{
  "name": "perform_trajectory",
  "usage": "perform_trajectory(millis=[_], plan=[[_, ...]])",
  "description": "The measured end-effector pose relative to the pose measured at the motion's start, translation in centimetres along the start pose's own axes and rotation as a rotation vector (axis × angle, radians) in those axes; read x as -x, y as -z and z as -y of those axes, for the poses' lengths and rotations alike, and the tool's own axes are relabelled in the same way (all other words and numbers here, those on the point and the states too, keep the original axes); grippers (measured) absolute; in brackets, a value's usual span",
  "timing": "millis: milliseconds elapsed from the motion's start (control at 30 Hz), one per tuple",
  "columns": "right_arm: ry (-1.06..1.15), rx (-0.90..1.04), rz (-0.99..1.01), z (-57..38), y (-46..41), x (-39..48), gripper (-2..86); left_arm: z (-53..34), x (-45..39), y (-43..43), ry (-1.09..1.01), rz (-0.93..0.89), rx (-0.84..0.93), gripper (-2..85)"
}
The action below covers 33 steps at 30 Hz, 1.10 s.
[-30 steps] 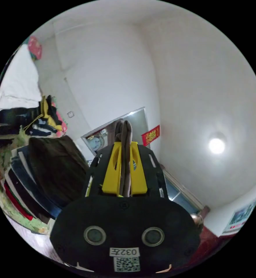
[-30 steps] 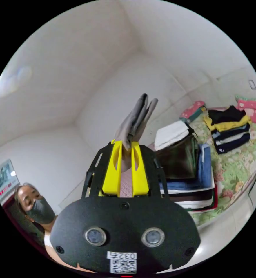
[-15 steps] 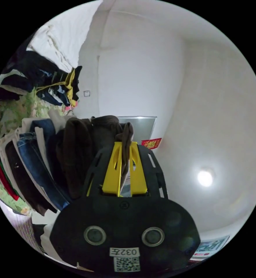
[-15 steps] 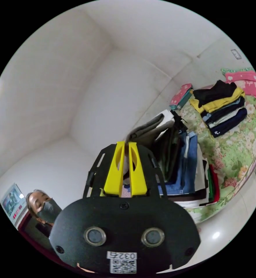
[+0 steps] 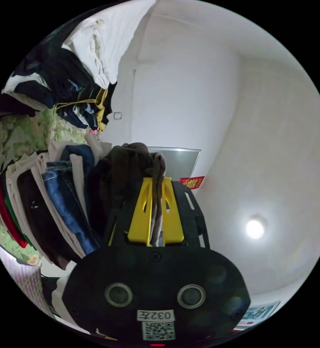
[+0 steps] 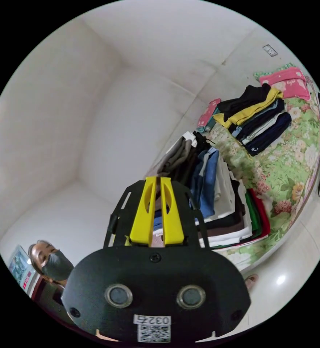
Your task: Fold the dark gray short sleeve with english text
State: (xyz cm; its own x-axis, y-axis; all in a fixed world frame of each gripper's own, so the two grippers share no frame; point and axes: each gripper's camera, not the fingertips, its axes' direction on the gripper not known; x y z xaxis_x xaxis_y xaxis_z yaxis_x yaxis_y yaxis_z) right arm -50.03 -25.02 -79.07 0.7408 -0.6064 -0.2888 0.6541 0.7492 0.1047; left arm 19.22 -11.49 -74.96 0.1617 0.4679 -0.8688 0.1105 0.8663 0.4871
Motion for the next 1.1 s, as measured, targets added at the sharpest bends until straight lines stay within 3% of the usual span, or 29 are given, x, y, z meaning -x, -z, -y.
perform_trajectory(millis=[200, 433, 600, 700, 767, 833, 967, 1100], plan=[[0.043, -0.035, 0.058, -0.1, 0.7, 2.1, -0.6, -0.4, -3.6, -0.6, 0.018, -0.123, 0.048, -0.3], [0.014, -0.037, 0.164, -1.9, 0.0, 2.0, -0.5, -2.2, -5.0, 0.9, 0.057, -0.033, -0.041, -0.5], [-0.055, 0.000, 0.108, -3.1, -1.7, -0.3, 0.9, -4.6, -5.1, 0.4, -0.002, -0.031, -0.039, 0.2], [0.000, -0.064, 0.053, -3.6, -0.7, 2.1, 1.5, -8.0, -9.9, 2.6, -0.175, 0.095, -0.169, 0.1], [0.155, -0.124, -0.125, -3.9, -0.3, 6.9, 0.2, -12.6, -17.5, 3.7, -0.482, 0.318, -0.326, -0.7], [0.332, -0.136, -0.277, -4.0, -1.8, 11.9, -0.5, -16.7, -23.5, 1.4, -0.715, 0.463, -0.360, -0.9], [0.743, -0.070, -0.552, -3.6, -10.9, 23.4, -0.9, -24.7, -32.7, -12.3, -1.164, 0.654, -0.072, -0.9], [0.857, 0.064, -0.752, -1.3, -21.6, 28.4, -1.0, -28.5, -33.9, -24.4, -1.282, 0.911, 0.082, -0.9]])
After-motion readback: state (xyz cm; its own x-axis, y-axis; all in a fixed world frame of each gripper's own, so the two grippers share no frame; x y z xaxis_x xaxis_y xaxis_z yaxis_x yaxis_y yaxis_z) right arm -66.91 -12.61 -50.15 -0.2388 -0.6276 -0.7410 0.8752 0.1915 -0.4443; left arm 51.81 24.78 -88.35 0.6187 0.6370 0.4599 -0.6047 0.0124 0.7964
